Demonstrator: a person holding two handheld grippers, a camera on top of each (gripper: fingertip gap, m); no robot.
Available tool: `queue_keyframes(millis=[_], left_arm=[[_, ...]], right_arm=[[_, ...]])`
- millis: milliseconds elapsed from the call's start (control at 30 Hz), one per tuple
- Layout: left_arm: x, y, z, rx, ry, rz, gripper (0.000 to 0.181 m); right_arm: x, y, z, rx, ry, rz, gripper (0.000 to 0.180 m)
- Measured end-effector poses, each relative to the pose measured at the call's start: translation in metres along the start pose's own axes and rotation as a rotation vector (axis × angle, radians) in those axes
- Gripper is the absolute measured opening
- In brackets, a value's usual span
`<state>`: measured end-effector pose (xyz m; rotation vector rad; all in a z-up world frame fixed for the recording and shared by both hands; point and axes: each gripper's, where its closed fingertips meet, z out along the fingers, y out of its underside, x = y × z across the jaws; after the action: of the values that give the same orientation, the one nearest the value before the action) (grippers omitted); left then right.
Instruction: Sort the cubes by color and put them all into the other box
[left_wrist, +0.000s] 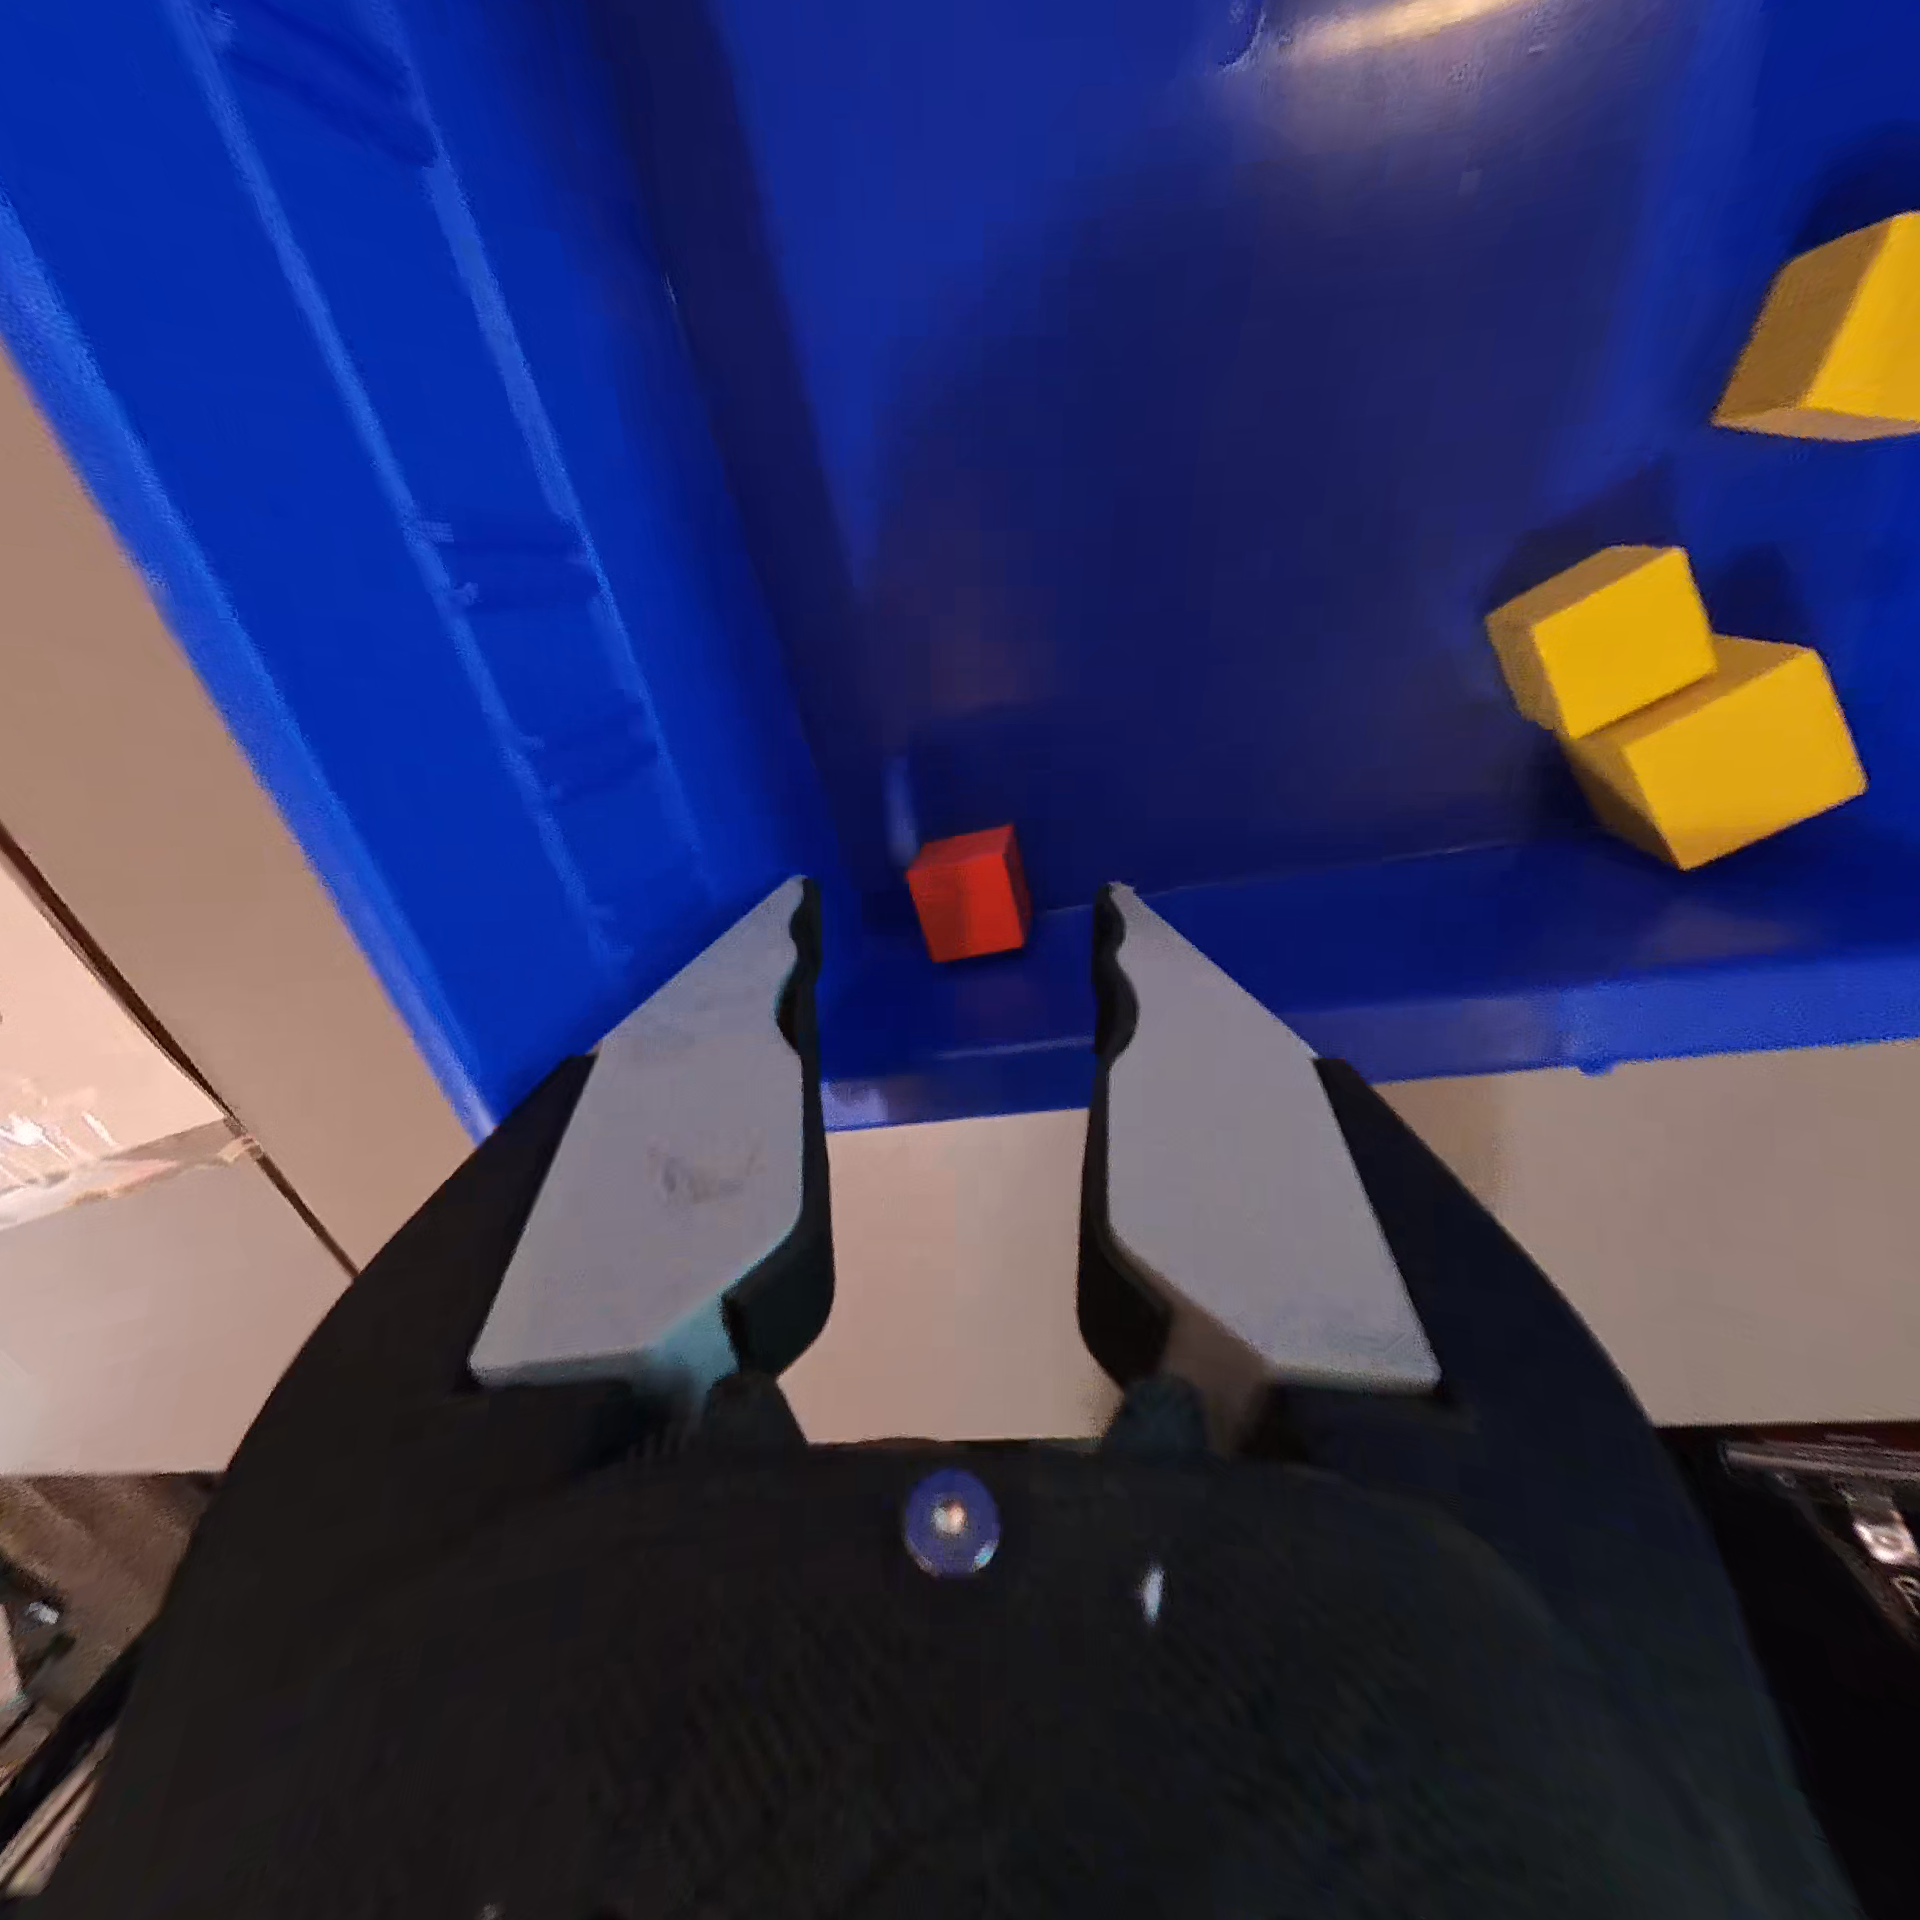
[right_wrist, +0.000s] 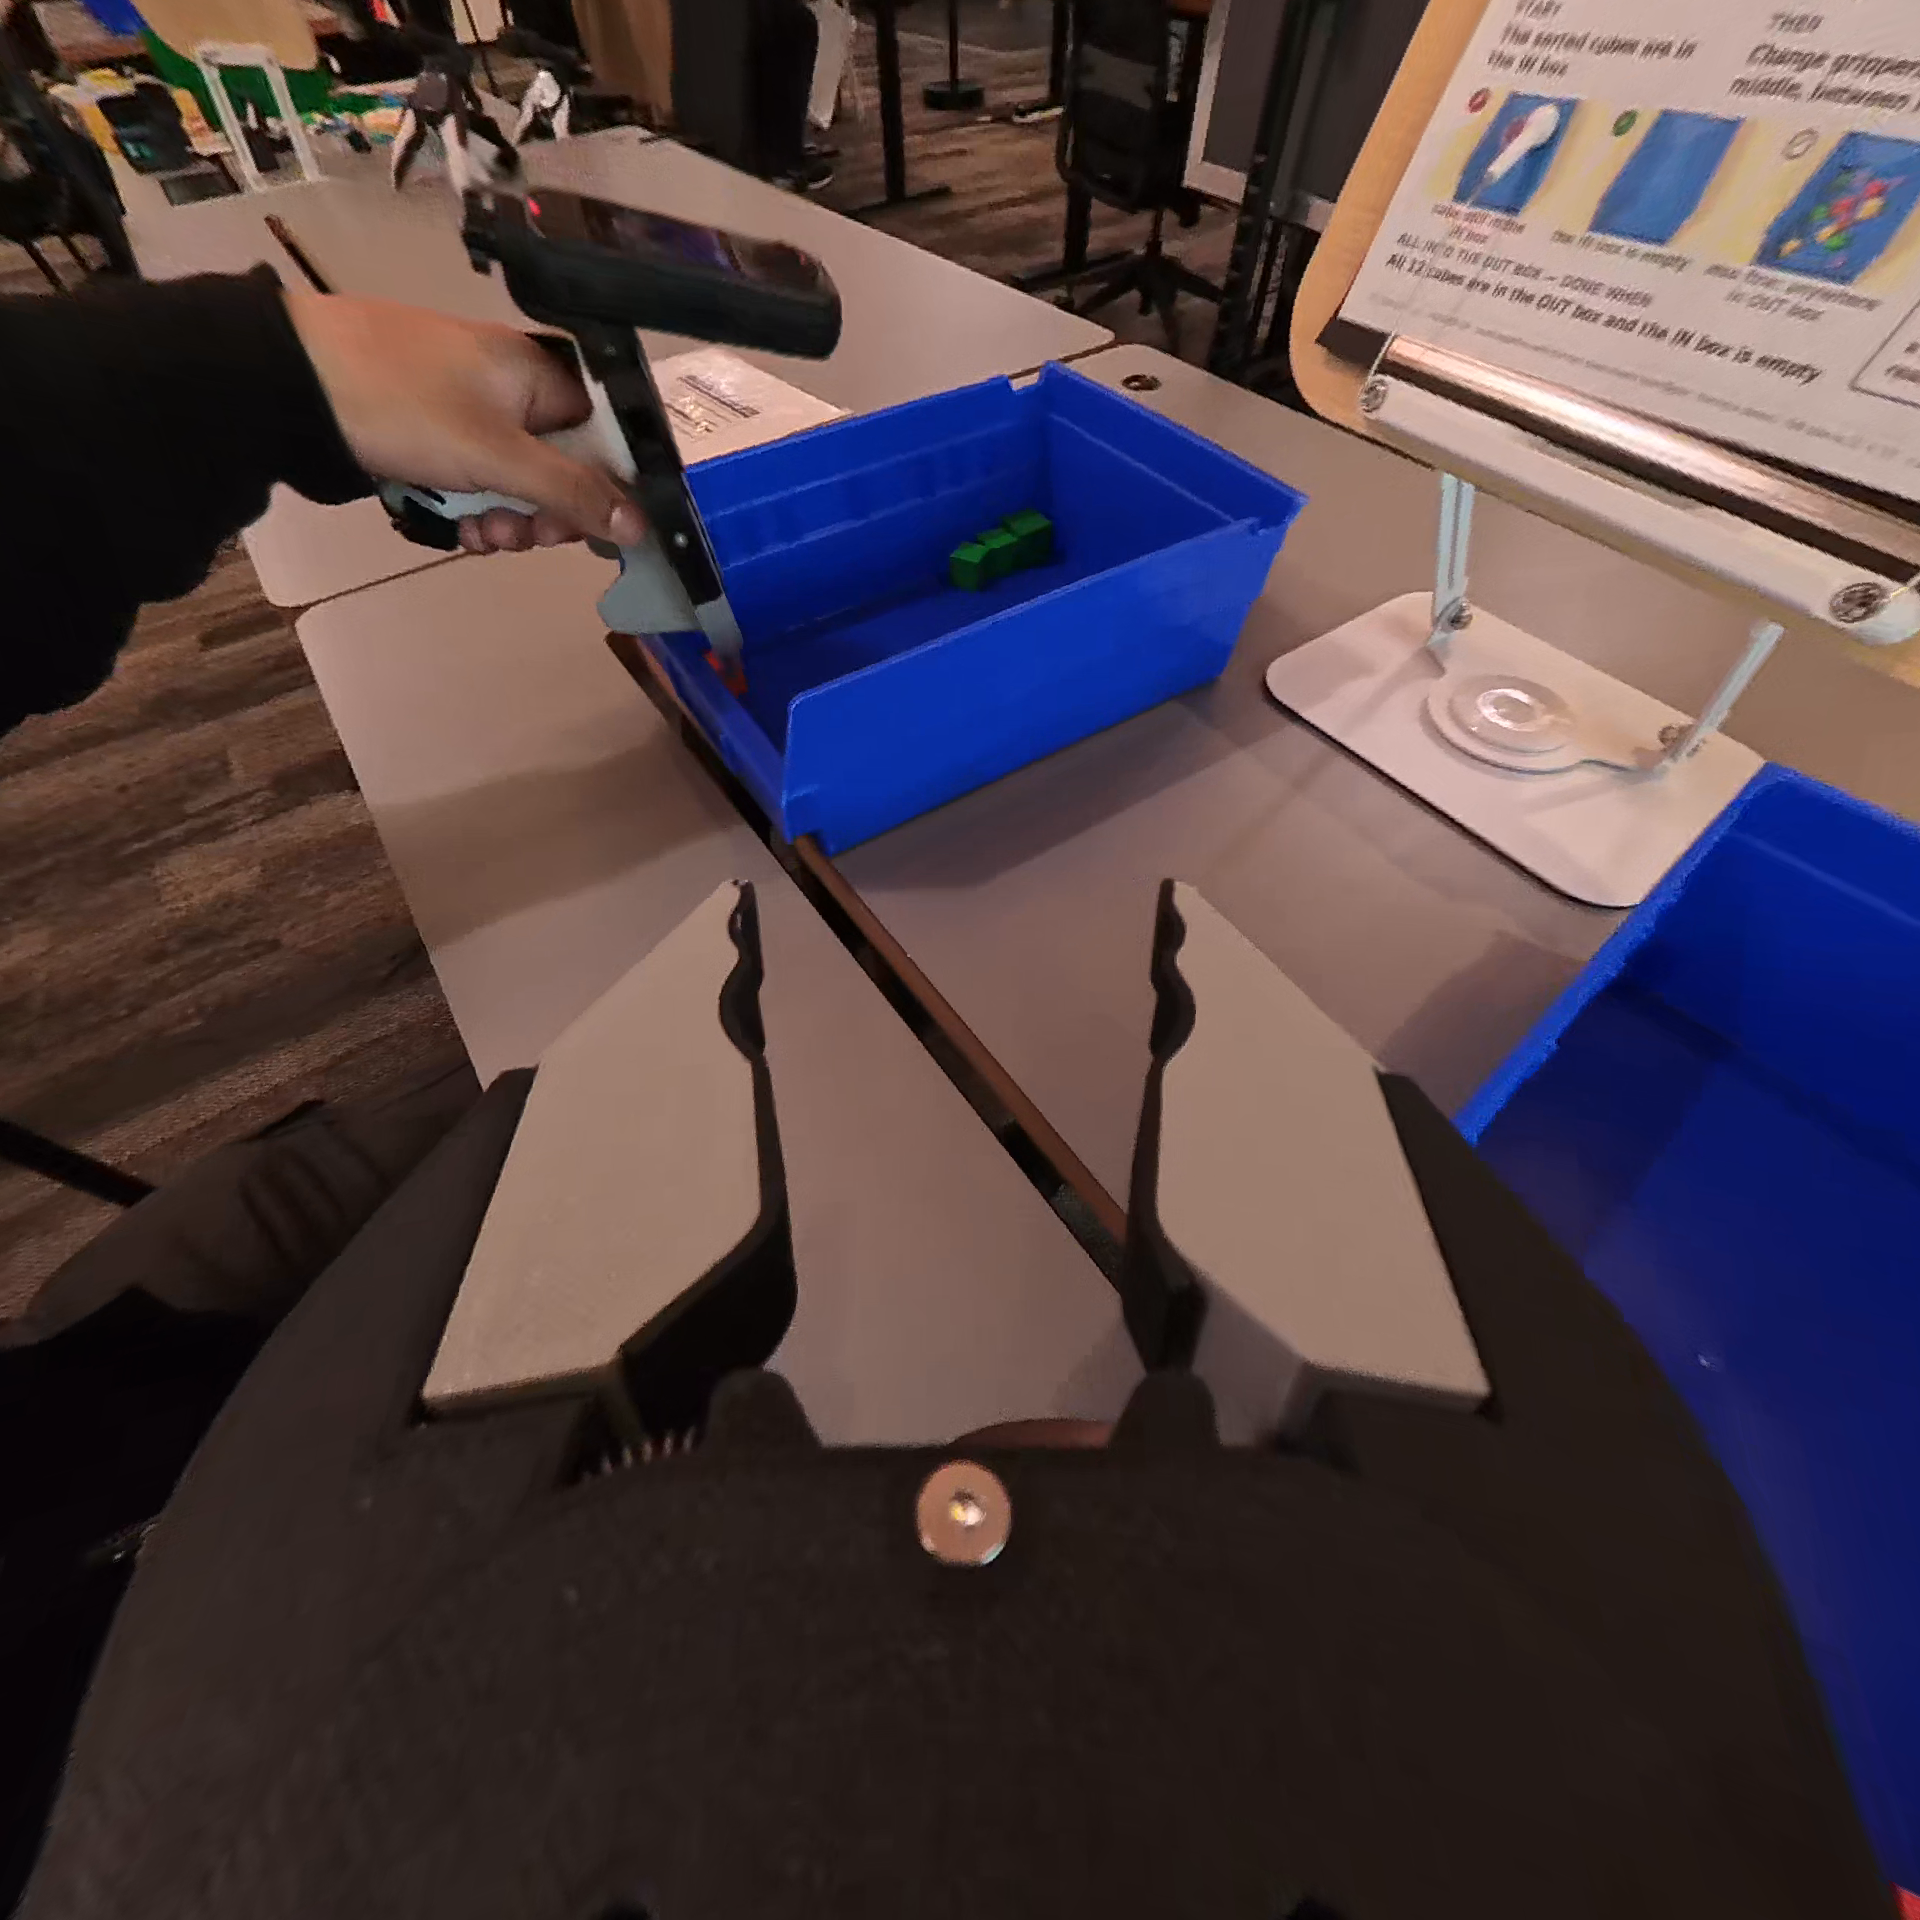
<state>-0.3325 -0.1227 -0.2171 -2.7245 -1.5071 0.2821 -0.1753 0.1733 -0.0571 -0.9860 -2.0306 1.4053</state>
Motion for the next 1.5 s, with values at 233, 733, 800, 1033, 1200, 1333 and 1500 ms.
queue_keyframes(millis=[233, 733, 800, 1033, 1200, 1333, 1500], left_arm=[[0.005, 0.0, 0.014, -0.103, 0.059, -0.082, 0.05], [0.011, -0.017, -0.008, 0.022, 0.218, -0.02, 0.02], [0.009, -0.023, -0.02, 0.073, 0.229, -0.013, 0.02], [0.038, -0.039, -0.08, 0.287, 0.365, 0.072, 0.02], [0.1, -0.037, -0.146, 0.418, 0.672, 0.163, 0.019], [0.154, -0.017, -0.199, 0.471, 0.901, 0.295, 0.019], [0.209, 0.017, -0.246, 0.475, 1.121, 0.449, 0.02]], right_arm=[[-0.009, -0.02, -0.024, 0.102, -0.018, -0.022, 0.072], [-0.008, -0.026, -0.027, 0.138, -0.017, -0.03, 0.066], [-0.008, -0.025, -0.023, 0.128, -0.019, -0.028, 0.065], [-0.014, -0.012, 0.007, 0.087, -0.104, 0.038, 0.063], [-0.04, -0.022, 0.031, 0.158, -0.191, 0.006, 0.067], [-0.067, -0.045, 0.031, 0.338, -0.21, -0.116, 0.057], [-0.08, -0.058, 0.019, 0.486, -0.143, -0.288, 0.043]])
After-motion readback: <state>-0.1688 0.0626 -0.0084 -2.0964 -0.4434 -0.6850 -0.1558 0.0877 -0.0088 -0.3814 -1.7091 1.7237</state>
